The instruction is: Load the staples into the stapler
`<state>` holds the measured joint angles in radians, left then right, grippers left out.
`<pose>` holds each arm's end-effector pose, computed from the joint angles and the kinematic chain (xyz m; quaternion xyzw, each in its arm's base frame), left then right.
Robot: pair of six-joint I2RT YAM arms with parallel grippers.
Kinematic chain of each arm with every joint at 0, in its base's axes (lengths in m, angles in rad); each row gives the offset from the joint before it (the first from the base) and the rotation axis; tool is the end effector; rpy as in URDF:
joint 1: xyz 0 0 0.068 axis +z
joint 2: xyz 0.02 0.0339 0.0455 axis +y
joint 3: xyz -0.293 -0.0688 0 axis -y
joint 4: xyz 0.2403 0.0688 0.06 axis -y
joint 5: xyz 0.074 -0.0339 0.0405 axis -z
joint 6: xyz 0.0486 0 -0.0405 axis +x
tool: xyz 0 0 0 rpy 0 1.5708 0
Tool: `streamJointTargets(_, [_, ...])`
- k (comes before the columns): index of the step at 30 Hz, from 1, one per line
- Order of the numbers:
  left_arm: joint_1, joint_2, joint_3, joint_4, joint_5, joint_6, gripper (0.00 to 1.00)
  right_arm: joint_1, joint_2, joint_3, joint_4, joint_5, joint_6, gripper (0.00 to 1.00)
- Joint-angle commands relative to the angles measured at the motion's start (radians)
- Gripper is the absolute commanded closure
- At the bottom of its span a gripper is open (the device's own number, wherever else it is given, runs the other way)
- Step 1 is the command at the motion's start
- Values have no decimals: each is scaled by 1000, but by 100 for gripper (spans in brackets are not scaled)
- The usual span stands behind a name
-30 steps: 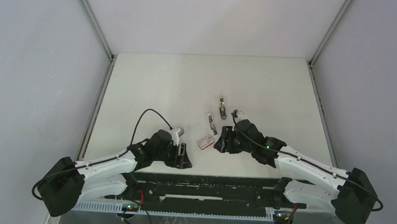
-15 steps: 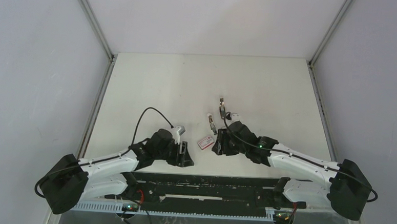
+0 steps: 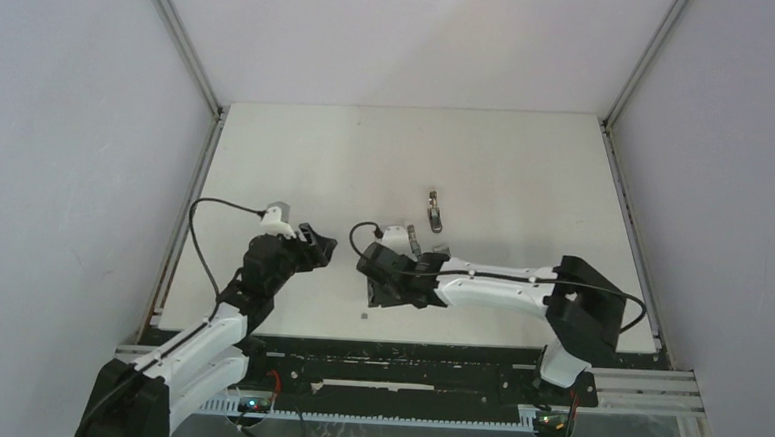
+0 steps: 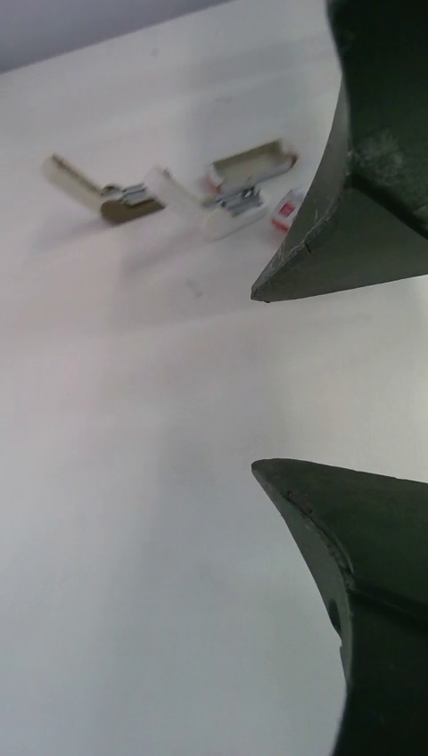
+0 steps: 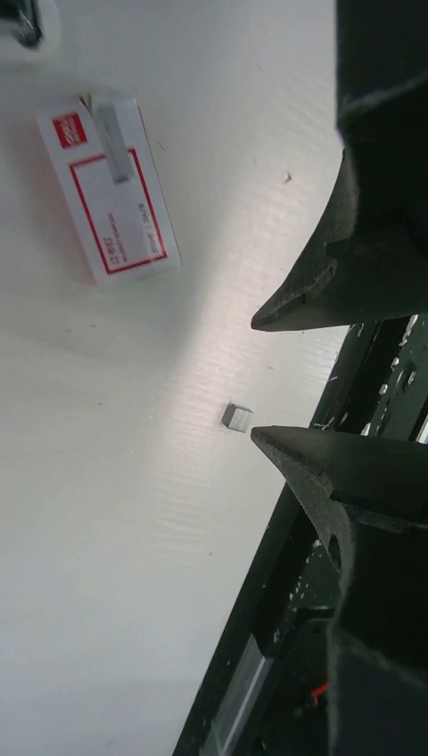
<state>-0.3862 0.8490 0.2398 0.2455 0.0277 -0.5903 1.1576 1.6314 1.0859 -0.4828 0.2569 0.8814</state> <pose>0.1592 -0.0662 0.2015 -0.0760 0.8198 -0.2763 0.4959 0.1465 0.3035 0.2289 -0.0975 0.9511 0.1617 0.2443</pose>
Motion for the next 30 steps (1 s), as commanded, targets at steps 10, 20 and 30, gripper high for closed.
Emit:
streamJointTargets(10, [-37, -125, -30, -32, -277, 136, 25, 108, 215, 209, -165, 73, 227, 59])
streamJointTargets(20, [-92, -130, -13, -55, -378, 155, 21, 125, 288, 289, -230, 110, 267, 64])
streamJointTargets(30, [-91, -134, -11, -57, -375, 153, 21, 126, 327, 319, -228, 104, 255, 70])
